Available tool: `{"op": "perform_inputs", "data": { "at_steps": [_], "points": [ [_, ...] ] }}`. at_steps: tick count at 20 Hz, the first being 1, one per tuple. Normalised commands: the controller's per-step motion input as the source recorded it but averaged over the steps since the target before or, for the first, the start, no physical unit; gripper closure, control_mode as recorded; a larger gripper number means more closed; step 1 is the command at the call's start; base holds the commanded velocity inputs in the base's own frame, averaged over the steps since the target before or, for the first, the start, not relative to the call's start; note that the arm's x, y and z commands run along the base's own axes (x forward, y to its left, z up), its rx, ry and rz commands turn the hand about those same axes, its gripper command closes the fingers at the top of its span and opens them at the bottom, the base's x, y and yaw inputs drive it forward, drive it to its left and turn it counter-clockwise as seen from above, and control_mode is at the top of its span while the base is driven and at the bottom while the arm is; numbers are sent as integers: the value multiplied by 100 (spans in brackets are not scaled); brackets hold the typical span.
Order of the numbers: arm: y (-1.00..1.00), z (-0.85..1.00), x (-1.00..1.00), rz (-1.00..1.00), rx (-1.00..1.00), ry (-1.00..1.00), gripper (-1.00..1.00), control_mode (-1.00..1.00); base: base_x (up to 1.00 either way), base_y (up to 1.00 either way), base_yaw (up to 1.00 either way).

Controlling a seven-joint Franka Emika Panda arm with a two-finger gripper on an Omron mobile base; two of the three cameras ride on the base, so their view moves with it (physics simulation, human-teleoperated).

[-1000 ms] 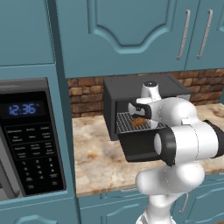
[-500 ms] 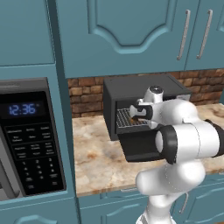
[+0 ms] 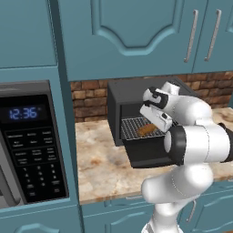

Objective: Pull the toaster oven rack outwards. Pick up the baguette from the plate and place it on the toaster oven rack. Close the toaster oven door fully and set the temperature to the lowest setting.

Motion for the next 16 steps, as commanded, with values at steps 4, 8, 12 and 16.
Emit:
{"op": "perform_inputs", "data": {
  "at_steps": [4, 8, 12, 16],
  "points": [
    [-4, -4, -58, -12, 22, -98, -100, -100, 0, 0, 0],
    [0, -6, -45, -17, 25, -100, -100, -100, 0, 0, 0],
    [0, 0, -42, -14, 34, -100, -100, -100, 0, 0, 0],
    [0, 0, -47, -11, 38, -100, -100, -100, 0, 0, 0]
  ]
}}
